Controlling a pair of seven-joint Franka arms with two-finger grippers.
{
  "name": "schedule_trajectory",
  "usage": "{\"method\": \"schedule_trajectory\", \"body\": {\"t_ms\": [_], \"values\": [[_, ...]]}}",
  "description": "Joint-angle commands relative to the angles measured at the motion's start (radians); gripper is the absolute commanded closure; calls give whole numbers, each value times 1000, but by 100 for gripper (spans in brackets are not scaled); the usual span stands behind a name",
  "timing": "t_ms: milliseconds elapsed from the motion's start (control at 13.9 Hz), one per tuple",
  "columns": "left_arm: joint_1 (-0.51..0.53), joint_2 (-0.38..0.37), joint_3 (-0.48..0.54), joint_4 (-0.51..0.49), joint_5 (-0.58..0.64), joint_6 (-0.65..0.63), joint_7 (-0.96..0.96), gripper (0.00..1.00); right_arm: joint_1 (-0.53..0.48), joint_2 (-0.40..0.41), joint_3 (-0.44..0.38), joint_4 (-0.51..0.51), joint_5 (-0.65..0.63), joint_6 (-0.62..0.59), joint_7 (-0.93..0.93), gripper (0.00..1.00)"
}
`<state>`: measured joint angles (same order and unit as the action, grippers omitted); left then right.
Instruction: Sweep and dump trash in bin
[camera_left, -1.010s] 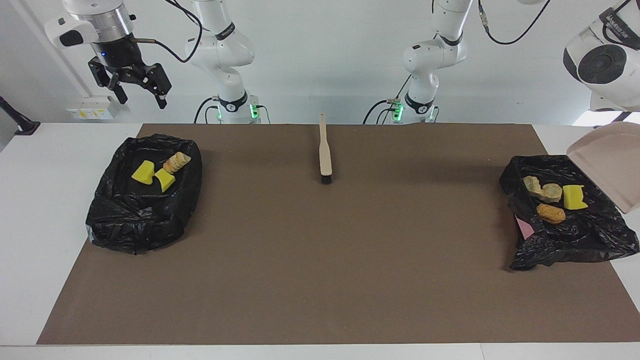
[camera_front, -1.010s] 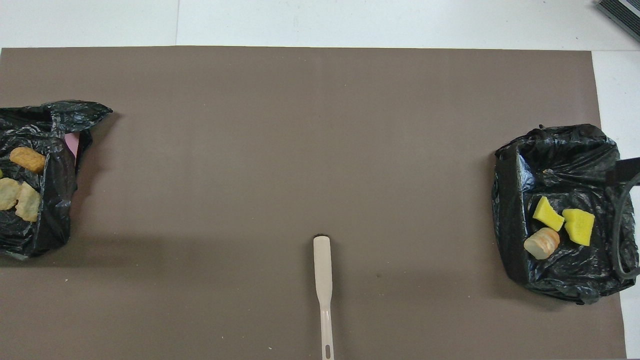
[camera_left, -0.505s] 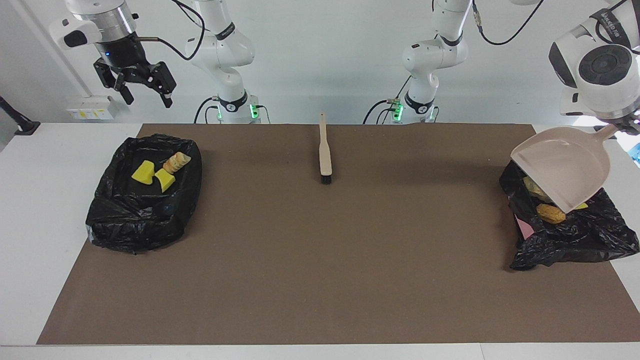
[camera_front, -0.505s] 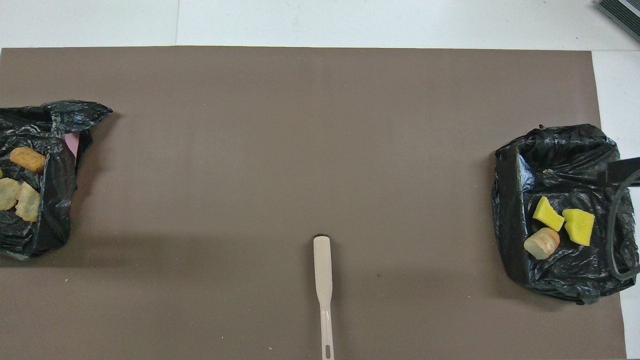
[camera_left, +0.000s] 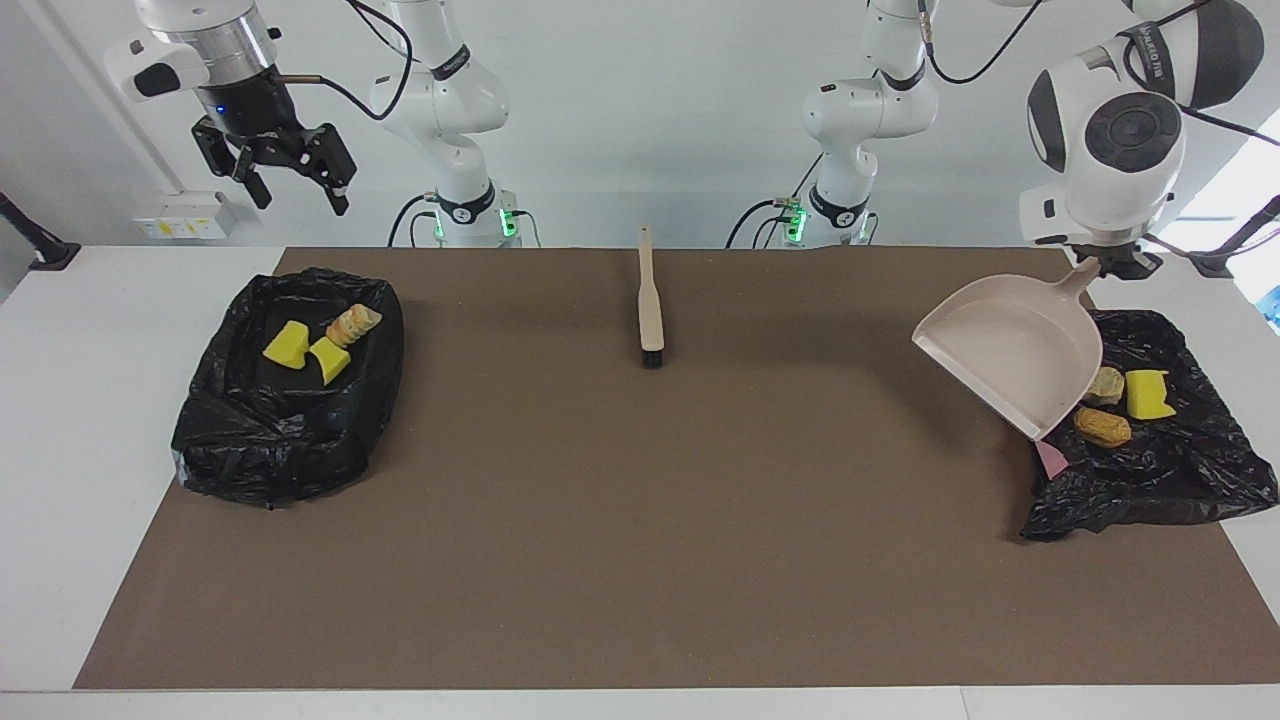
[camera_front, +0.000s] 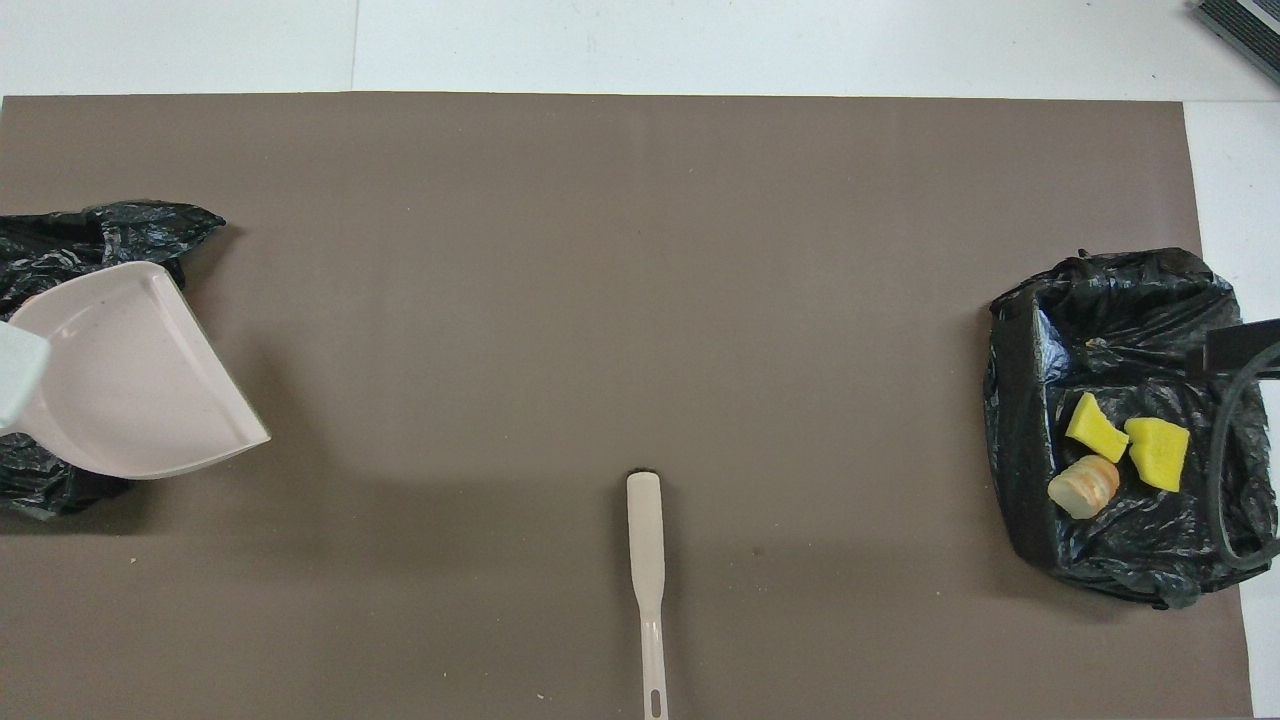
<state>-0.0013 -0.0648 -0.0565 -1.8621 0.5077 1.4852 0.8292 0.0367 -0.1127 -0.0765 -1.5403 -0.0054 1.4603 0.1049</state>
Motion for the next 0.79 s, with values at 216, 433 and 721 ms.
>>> {"method": "schedule_trajectory", "body": {"t_ms": [216,433,721], "values": [[-215,-76,14,-85,-254,7,-532,100,0,-21,6,-24,13,5,69,0],[-308,-56,15,-78,-366,62,-741,100,0,-19,6,-34,2,9,4,0],[-440,28,15,-57,-464,190,-1019,100,0,-21,6,-34,-1,12,-2,0]]}}
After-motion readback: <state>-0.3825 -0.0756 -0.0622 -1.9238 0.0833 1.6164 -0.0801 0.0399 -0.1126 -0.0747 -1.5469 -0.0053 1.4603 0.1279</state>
